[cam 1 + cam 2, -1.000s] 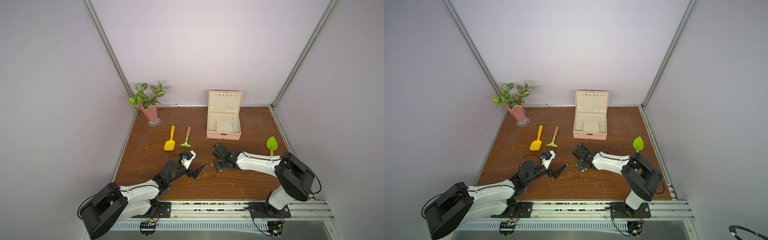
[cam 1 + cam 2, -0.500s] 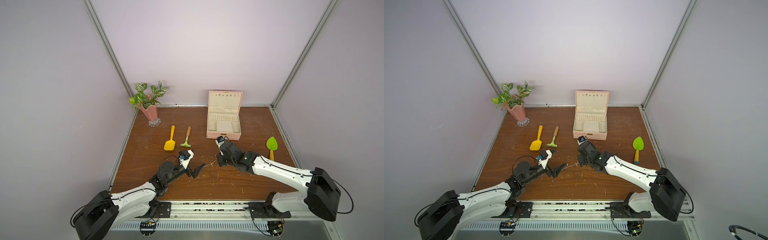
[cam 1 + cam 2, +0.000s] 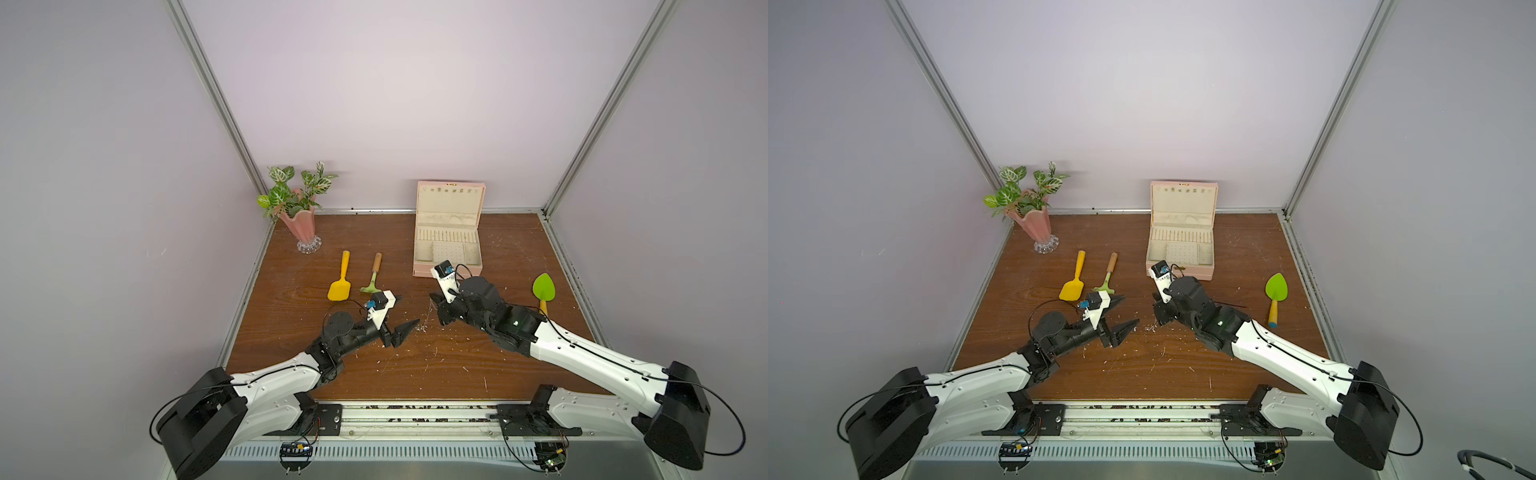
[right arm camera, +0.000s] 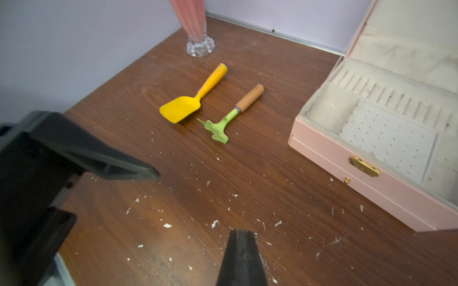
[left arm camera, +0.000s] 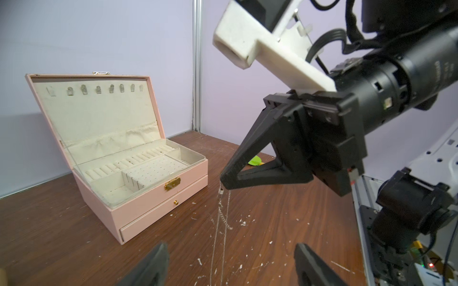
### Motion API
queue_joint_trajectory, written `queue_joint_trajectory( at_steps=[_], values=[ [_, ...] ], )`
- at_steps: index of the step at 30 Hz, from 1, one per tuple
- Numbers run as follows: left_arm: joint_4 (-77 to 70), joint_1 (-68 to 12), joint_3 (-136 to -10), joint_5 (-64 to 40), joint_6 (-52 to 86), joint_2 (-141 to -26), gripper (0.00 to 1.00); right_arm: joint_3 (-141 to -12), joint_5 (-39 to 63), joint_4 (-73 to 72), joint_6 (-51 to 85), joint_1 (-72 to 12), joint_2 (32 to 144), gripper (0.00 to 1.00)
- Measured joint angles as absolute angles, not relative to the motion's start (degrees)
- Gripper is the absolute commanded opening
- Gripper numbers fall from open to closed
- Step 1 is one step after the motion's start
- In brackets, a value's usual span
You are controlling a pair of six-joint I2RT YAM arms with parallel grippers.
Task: Put jewelry chain into jewelry box
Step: Pick up the necklace from the center of the board.
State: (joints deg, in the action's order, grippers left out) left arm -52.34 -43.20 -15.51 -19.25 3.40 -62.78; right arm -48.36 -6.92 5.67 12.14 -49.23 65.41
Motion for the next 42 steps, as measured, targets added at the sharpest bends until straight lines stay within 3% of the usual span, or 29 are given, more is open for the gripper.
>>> queue_joint_trajectory(
  at_steps=[30,39,42],
  values=[
    [-57.63,-42.74,-20.91,-19.88,5.19,-76.07,0.54,-49.04,1.91,-9.5,5.41,-49.08,60.53,0.0],
    [-61.82,-39.97,-20.88,-21.47,7.9,-80.31,0.34,-51.33,4.29,-12.03,5.39,-49.06,62.02,0.0],
    [-63.29,-39.33,-20.8,-22.11,8.75,-81.1,0.33,-51.57,4.54,-12.51,5.39,-49.06,62.57,0.0]
  ],
)
